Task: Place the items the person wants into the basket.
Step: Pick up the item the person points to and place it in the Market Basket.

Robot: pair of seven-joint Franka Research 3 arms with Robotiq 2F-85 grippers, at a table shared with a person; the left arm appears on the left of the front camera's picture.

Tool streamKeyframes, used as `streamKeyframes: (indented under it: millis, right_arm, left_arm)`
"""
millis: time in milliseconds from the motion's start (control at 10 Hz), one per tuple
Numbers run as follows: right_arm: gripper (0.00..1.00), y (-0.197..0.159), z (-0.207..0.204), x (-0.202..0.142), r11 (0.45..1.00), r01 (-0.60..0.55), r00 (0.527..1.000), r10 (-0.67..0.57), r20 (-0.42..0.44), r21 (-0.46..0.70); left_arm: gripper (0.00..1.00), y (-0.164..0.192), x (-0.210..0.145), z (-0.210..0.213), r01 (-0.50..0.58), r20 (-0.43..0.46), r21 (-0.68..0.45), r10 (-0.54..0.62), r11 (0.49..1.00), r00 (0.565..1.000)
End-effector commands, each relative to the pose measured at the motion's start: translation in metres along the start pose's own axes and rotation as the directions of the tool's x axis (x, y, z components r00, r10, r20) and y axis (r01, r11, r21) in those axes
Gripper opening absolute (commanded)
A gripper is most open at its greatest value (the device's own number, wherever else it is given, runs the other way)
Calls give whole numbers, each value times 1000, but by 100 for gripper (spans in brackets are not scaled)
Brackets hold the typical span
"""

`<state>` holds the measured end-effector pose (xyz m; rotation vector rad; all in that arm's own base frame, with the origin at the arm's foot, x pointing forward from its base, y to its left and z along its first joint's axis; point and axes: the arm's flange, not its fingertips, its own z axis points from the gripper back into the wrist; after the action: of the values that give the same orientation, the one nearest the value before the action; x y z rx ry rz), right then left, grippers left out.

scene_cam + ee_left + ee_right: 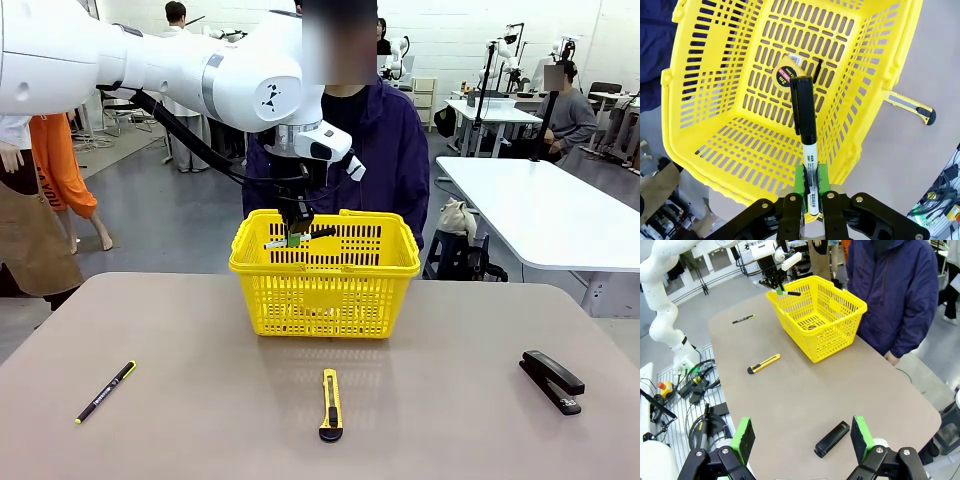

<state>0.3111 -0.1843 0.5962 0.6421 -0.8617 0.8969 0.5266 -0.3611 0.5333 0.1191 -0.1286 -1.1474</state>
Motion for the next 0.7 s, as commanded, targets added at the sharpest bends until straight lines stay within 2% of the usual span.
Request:
streamKeyframes:
  millis: [0,100,600]
  right_arm:
    - [100,-1,-1,0,1000,-13,999,13,37,6]
    - [100,-1,-1,0,1000,-13,999,13,37,6]
    - [100,-1,-1,0,1000,-13,999,13,37,6]
  left_arm:
    - [11,-1,0,1,2,-3,-1,-2,1000,1000]
    - [11,0,0,0,0,0,0,0,1000,1000]
    - [11,50,25,-37,25,9,-90,-24,996,1000]
